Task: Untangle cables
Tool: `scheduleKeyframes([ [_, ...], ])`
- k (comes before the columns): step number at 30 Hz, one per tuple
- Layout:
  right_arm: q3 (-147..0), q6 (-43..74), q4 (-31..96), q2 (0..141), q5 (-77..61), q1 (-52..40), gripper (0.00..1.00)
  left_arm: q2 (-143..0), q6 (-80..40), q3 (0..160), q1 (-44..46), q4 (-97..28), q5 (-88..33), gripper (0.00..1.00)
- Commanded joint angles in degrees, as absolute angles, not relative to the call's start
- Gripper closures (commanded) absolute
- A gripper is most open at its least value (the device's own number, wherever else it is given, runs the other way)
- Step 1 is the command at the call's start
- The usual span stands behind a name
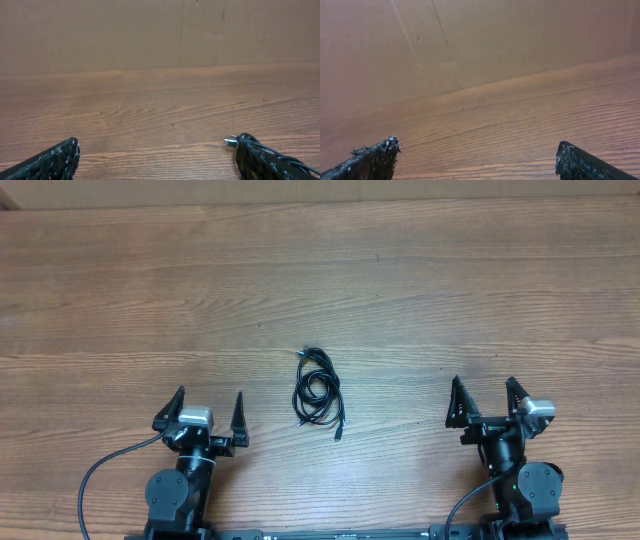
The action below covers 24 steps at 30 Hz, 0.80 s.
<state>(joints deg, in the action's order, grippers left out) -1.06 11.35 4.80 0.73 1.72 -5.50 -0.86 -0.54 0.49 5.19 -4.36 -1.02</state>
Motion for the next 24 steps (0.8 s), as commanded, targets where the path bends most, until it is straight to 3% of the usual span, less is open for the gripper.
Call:
scheduleKeyframes([
  [1, -0.45, 11.53, 4.69, 0.12, 1.41, -5.52, 0.0, -0.25, -1.3, 0.27, 4.73, -4.47, -0.67, 0.0],
  [24, -0.45, 11.55, 4.69, 0.12, 1.41, -5.52, 0.0, -0.25, -1.3, 0.27, 4.73, -4.23, 0.43, 0.01],
])
